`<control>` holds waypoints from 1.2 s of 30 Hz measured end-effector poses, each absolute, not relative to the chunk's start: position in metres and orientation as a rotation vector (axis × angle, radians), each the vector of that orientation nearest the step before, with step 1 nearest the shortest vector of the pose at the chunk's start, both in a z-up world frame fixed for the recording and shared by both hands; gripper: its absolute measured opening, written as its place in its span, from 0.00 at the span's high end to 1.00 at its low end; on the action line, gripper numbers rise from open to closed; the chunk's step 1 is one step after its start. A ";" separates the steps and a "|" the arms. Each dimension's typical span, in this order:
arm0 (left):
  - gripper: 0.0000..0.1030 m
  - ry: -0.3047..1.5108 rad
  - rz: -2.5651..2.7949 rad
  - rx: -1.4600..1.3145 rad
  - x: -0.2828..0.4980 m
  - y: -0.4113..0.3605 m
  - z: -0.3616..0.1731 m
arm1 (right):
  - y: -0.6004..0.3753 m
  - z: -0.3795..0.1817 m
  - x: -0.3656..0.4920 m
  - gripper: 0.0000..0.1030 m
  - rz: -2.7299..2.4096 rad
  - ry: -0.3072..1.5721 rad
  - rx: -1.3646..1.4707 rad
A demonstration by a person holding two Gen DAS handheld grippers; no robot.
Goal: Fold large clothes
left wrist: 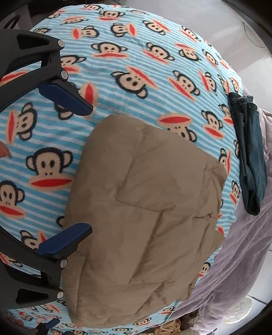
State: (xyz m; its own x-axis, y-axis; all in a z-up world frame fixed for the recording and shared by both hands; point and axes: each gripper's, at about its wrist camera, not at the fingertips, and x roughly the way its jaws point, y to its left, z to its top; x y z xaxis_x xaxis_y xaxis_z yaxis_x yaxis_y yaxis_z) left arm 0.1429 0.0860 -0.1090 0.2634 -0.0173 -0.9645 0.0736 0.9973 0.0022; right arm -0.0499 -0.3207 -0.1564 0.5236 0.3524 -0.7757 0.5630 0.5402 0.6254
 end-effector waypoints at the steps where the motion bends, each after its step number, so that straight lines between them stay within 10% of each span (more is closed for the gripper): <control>1: 0.00 1.319 -0.077 0.025 0.141 0.088 -0.112 | -0.317 -0.158 -0.050 0.00 -0.141 1.058 1.064; 30: 0.01 1.235 -0.132 -0.731 0.185 0.111 -0.209 | -0.303 -0.269 0.027 0.00 0.045 0.888 1.539; 34: 0.63 1.215 -0.189 -0.756 0.187 0.108 -0.200 | -0.304 -0.267 0.024 0.05 0.035 0.886 1.570; 36: 0.76 1.190 -0.237 -0.718 0.185 0.106 -0.186 | -0.306 -0.265 0.020 0.39 0.051 0.877 1.595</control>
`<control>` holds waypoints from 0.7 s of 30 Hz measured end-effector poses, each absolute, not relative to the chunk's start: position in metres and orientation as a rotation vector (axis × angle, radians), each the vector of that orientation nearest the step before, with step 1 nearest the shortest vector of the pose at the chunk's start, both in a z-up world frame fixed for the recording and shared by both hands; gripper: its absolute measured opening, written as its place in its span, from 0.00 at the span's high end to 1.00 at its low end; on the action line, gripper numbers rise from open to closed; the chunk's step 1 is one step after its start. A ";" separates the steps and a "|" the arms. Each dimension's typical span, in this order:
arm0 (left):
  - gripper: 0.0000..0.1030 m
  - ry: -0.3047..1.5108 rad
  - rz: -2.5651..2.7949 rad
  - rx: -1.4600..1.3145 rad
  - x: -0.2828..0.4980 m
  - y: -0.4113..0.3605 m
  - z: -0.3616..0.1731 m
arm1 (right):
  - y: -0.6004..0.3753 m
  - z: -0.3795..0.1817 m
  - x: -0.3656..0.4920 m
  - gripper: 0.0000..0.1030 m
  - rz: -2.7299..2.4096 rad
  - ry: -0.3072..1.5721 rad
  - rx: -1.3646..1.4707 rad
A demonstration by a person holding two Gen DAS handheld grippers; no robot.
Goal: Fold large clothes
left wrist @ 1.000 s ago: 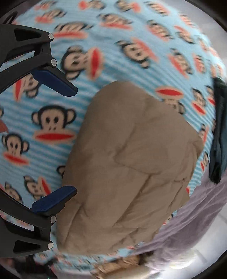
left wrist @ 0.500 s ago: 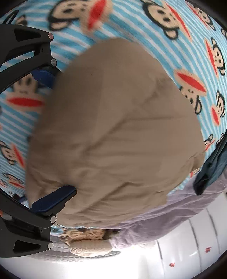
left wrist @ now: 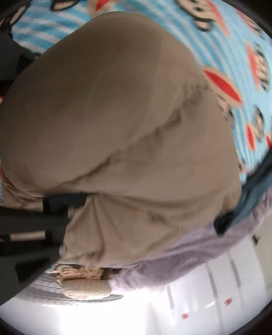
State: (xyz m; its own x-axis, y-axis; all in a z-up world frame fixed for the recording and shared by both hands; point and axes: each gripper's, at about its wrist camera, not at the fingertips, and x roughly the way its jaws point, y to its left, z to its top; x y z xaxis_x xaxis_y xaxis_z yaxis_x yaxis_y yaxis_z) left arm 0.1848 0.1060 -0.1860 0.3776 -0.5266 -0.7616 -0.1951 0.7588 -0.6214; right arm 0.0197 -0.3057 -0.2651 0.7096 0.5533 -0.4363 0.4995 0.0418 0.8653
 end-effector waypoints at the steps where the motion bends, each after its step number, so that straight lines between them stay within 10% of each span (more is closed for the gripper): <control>1: 0.78 1.170 -0.268 -0.687 0.183 0.104 -0.174 | -0.307 -0.262 0.017 0.54 0.061 0.865 1.606; 5: 0.80 1.110 -0.360 -0.628 0.173 0.105 -0.136 | -0.313 -0.240 0.011 0.69 0.110 0.846 1.544; 21: 0.79 1.310 -0.461 -0.532 0.022 0.168 -0.121 | -0.265 -0.208 -0.141 0.69 0.202 0.996 1.502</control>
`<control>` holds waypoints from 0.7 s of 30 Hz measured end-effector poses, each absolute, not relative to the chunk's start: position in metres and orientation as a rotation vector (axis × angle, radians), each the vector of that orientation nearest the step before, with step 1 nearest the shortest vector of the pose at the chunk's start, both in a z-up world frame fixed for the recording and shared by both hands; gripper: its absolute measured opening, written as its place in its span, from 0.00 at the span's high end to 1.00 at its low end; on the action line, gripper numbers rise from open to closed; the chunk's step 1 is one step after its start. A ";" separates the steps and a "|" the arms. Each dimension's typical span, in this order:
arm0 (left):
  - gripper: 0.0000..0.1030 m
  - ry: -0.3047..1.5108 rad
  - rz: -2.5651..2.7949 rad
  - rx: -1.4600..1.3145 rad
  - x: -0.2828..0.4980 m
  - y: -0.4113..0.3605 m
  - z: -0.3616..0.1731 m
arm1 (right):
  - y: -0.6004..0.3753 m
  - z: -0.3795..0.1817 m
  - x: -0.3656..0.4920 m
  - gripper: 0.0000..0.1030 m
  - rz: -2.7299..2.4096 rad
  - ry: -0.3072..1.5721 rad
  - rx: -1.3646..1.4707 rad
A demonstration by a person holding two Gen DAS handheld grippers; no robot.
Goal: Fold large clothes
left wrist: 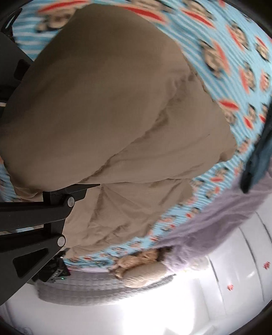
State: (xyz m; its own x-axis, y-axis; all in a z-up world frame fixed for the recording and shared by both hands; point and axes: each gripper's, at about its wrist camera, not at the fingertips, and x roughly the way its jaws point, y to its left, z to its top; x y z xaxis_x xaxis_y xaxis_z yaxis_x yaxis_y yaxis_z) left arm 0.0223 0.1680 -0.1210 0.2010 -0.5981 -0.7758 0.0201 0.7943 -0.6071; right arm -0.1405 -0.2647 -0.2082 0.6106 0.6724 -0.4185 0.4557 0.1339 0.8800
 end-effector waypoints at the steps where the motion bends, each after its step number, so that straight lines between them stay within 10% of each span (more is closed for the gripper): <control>1: 0.79 1.340 -0.453 -0.521 0.011 0.172 -0.128 | -0.260 -0.213 -0.150 0.69 0.193 1.017 1.502; 9: 0.74 1.464 -0.374 -0.508 -0.019 0.182 -0.172 | -0.248 -0.248 -0.170 0.58 0.085 1.127 1.504; 12: 0.30 1.488 -0.261 -0.410 -0.019 0.183 -0.168 | -0.248 -0.242 -0.170 0.49 0.063 1.161 1.475; 21: 0.29 1.435 -0.071 -0.264 -0.046 0.215 -0.123 | -0.277 -0.202 -0.200 0.30 -0.087 1.220 1.362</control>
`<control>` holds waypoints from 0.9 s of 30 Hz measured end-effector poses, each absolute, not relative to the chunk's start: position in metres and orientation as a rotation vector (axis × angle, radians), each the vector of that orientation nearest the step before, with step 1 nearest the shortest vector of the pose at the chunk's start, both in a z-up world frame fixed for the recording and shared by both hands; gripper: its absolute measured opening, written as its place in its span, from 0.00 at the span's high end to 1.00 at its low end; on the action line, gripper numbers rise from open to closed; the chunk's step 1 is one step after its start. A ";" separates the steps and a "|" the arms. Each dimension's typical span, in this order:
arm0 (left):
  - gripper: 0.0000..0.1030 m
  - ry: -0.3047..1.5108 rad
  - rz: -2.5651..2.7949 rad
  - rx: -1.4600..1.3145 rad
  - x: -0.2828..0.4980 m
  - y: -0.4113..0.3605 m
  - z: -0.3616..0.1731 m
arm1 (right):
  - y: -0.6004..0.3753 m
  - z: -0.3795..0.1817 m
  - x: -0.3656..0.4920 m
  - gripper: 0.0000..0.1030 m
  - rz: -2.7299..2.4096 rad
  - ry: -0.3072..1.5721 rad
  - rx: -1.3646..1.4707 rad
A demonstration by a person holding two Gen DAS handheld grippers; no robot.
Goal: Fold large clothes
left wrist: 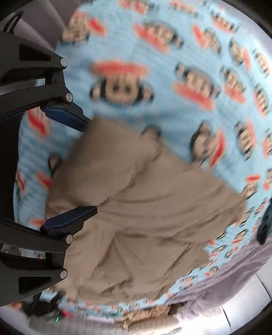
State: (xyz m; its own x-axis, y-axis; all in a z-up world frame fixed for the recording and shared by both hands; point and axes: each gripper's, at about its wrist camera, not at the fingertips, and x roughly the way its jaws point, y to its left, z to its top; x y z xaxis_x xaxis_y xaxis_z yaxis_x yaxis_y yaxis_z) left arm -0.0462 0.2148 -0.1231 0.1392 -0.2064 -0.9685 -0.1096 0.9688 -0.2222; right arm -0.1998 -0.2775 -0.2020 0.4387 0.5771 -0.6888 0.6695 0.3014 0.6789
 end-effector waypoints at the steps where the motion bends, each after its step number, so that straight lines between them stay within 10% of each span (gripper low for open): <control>1: 0.30 1.403 -0.029 -0.231 -0.049 0.221 -0.113 | -0.285 -0.196 -0.207 0.30 -0.135 1.213 1.351; 6: 0.30 1.296 0.008 -0.198 -0.043 0.239 -0.081 | -0.302 -0.149 -0.218 0.33 -0.316 1.127 1.224; 9: 0.30 1.273 -0.036 -0.158 -0.030 0.214 -0.079 | -0.308 -0.128 -0.198 0.71 -0.320 1.092 1.132; 27: 0.29 1.369 -0.008 0.074 0.007 0.133 -0.126 | -0.272 -0.171 -0.144 0.75 -0.153 1.284 0.969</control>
